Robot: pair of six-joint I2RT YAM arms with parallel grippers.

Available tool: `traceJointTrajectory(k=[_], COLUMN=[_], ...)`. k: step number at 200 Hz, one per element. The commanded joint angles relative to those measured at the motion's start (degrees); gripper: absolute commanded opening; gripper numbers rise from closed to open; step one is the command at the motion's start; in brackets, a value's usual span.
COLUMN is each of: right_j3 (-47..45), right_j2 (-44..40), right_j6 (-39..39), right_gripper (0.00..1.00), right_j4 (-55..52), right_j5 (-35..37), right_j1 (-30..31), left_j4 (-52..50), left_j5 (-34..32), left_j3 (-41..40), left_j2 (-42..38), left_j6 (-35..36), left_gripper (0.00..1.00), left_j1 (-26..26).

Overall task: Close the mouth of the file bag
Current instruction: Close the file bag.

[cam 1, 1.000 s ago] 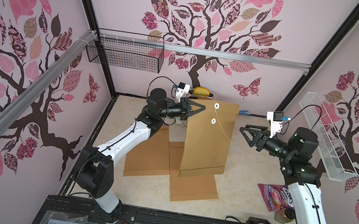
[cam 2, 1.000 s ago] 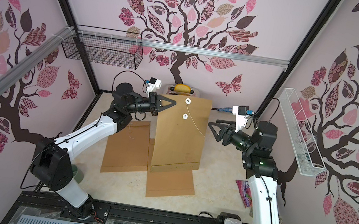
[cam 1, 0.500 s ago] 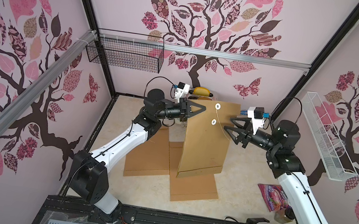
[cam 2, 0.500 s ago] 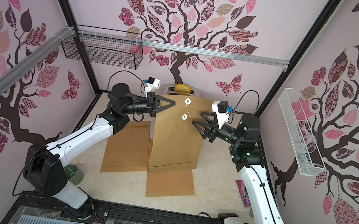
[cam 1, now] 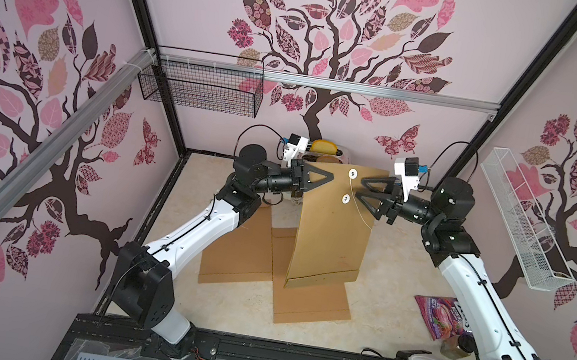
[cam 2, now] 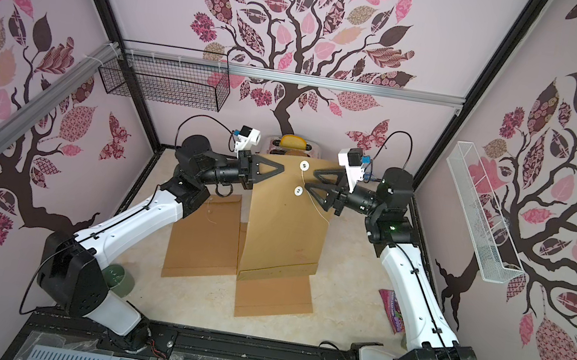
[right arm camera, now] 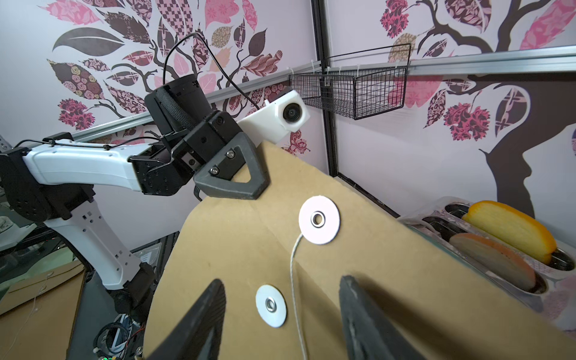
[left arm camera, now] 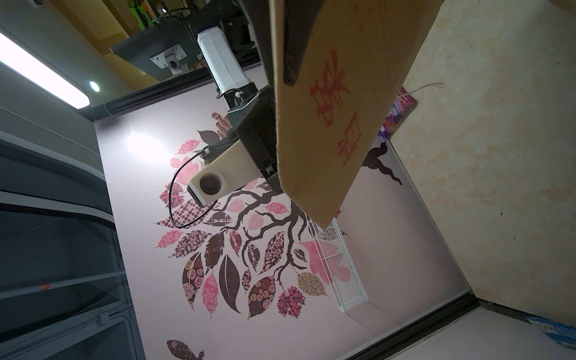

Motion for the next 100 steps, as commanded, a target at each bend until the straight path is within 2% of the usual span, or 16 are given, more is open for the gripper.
traceJointTrajectory(k=[1, 36, 72, 100], right_j3=[2.26, 3.45, 1.81, 2.16], right_j2=[0.60, 2.50, 2.72, 2.82], right_j6=[2.50, 4.80, 11.17, 11.32], right_gripper=[0.60, 0.59, 0.58, 0.58], right_j4=[1.38, 1.16, 8.10, 6.10], right_j5=[-2.23, -3.90, -5.16, -5.65], right_j1=[1.00, 2.48, 2.72, 2.92], left_j4=[2.04, 1.97, 1.47, 1.43], left_j5=[-0.33, -0.36, -0.52, -0.69], left_j3=[0.48, 0.70, 0.83, 1.16], left_j2=[-1.03, -0.95, -0.99, -1.00], left_j6=[-0.21, -0.02, 0.35, 0.41], left_gripper=[0.00, 0.00, 0.00, 0.00], left_j1=[-0.22, -0.22, -0.22, -0.22])
